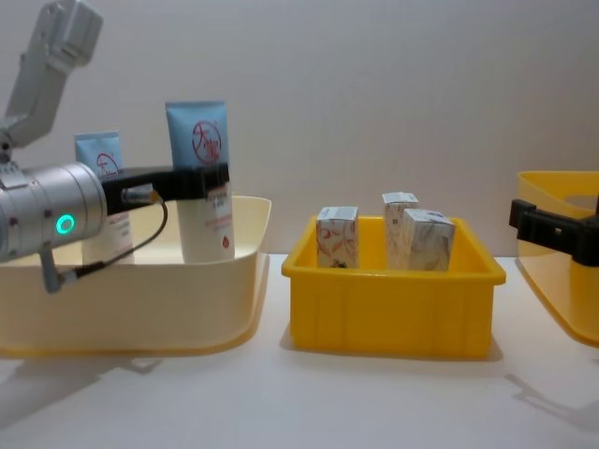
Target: Bimanual collaborative sorting of washing and personal care products
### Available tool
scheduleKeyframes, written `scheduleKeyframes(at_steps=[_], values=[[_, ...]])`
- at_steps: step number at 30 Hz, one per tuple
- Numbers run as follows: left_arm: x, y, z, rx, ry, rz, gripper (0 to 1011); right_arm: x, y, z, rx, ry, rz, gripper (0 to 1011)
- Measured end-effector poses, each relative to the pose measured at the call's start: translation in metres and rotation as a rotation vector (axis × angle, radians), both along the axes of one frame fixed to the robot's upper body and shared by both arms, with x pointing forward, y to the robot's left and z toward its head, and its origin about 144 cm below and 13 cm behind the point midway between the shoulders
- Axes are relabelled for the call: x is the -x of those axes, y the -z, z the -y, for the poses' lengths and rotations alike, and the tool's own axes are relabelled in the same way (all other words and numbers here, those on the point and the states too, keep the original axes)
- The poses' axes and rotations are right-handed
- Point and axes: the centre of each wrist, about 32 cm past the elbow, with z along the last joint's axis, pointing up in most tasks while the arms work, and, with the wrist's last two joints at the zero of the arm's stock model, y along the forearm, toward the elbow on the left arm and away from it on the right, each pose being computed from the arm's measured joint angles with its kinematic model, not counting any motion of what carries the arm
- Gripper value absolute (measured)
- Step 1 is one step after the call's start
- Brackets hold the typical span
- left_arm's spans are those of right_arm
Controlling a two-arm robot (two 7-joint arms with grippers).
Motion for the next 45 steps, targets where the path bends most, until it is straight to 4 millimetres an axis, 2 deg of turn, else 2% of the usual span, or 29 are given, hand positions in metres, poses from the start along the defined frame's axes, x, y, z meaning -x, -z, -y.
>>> scheduleKeyframes(at_steps=[13,21,45], values=[[-0.001,-0.026,-0.012,0.023,0.11,0.127,271,0.0,0.0,0.0,0.0,0.0,0.0,1001],[-0.001,-0.036,-0.007,0.043,0.206,0.167,271,0.0,0.0,0.0,0.0,0.0,0.0,1001],[-0.008,-0.045,0.04,0.107,0.49,0.187,271,0.0,0.0,0.0,0.0,0.0,0.0,1001]])
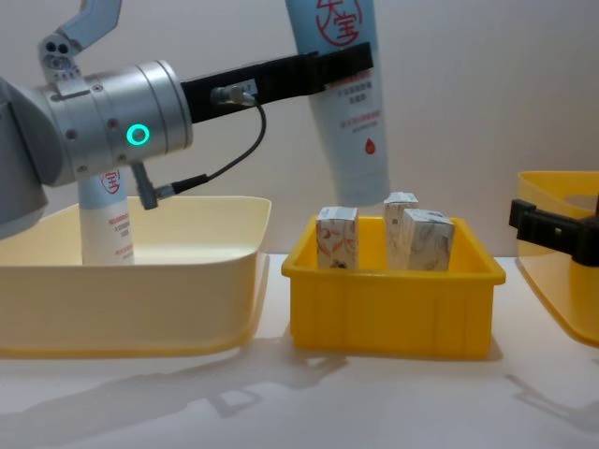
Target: Bimanual collaborative sorting of washing and personal care products
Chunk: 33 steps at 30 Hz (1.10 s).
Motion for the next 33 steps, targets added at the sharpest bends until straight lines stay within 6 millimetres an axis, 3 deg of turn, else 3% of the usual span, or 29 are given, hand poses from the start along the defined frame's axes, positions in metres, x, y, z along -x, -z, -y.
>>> scheduleKeyframes(at_steps=[22,33], values=[[-0.001,-0.001,0.012,0.01,0.058,0.0,271,-0.002,-0.014,0.008,-0.014,-0.159,0.015,1001],[-0.001,-0.001,0.013,0.011,0.065,0.0,271,-0.012,-0.035,-0.005,-0.001,-0.246,0.024,1001]])
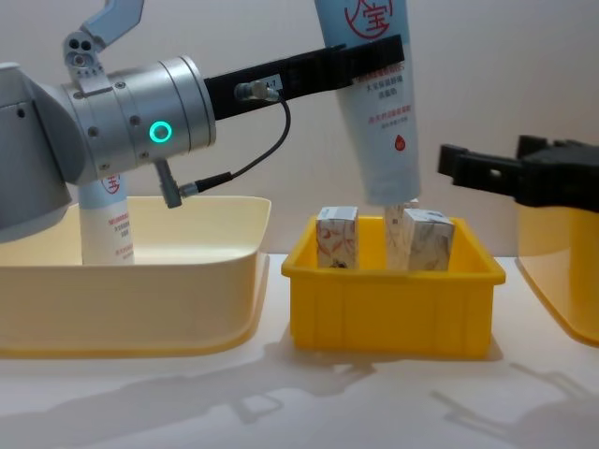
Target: Bimanual collaborative sorting of washing and personal care products
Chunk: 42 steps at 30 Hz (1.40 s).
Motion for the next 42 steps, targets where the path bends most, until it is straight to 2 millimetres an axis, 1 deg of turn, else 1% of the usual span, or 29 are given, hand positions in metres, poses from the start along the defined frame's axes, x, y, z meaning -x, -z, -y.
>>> scheduleKeyframes(at_steps=[3,7,18,32,40,42], values=[[0.0,0.0,0.0,0.0,0.001,0.0,271,-0.002,-0.003,-0.005,0.008,-0.002,0.003,1001],[0.0,0.0,0.0,0.001,0.002,0.0,272,-0.007,-0.009,-0.017,0.025,0.002,0.015,1001],[0.0,0.0,0.001,0.001,0.004,0.001,271,-0.019,-0.015,-0.044,0.058,0.041,0.034,1001],[0.0,0.0,0.001,0.001,0.005,0.001,272,-0.041,-0.017,-0.074,0.092,0.061,0.044,1001],[0.0,0.0,0.001,0.001,0.004,0.001,271,-0.052,-0.016,-0.086,0.104,0.049,0.04,1001],[0.0,0.0,0.001,0.001,0.004,0.001,271,-0.054,-0.016,-0.087,0.107,0.048,0.04,981]])
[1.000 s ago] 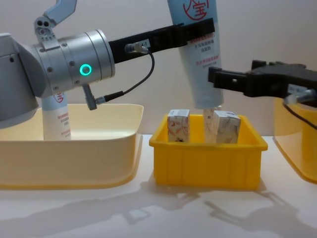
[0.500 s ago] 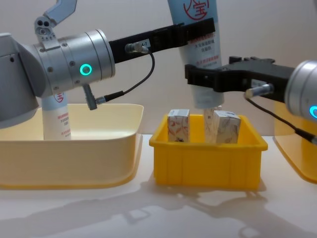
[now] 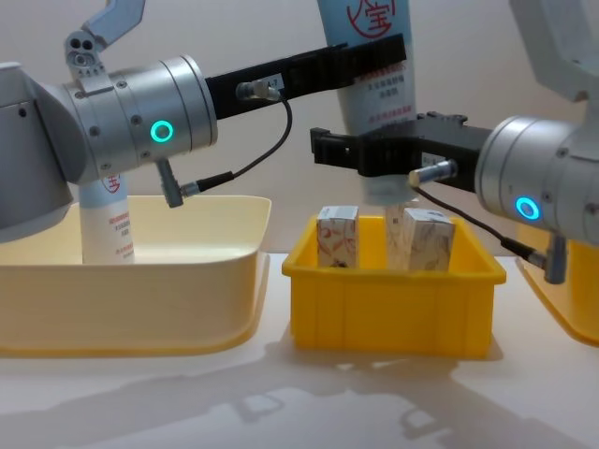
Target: Bimanual collaborative sorting of washing and personal care products
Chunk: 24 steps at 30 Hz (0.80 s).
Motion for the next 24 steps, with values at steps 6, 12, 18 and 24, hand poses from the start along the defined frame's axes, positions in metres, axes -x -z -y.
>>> scheduleKeyframes(at_steps=[6,12,18,24], values=[[0.0,0.0,0.0,0.0,0.0,0.0,271,-0.005,0.0,-0.006,0.006,-0.008,-0.002,846],[0.0,0.0,0.0,0.001,-0.001,0.0,271,-0.007,0.0,-0.008,0.01,-0.011,-0.003,774],[0.0,0.0,0.0,0.001,-0.001,0.0,271,-0.009,0.0,-0.01,0.013,-0.015,-0.003,734],[0.0,0.0,0.0,0.0,0.001,0.0,408,-0.01,0.0,-0.012,0.013,-0.019,-0.003,697]])
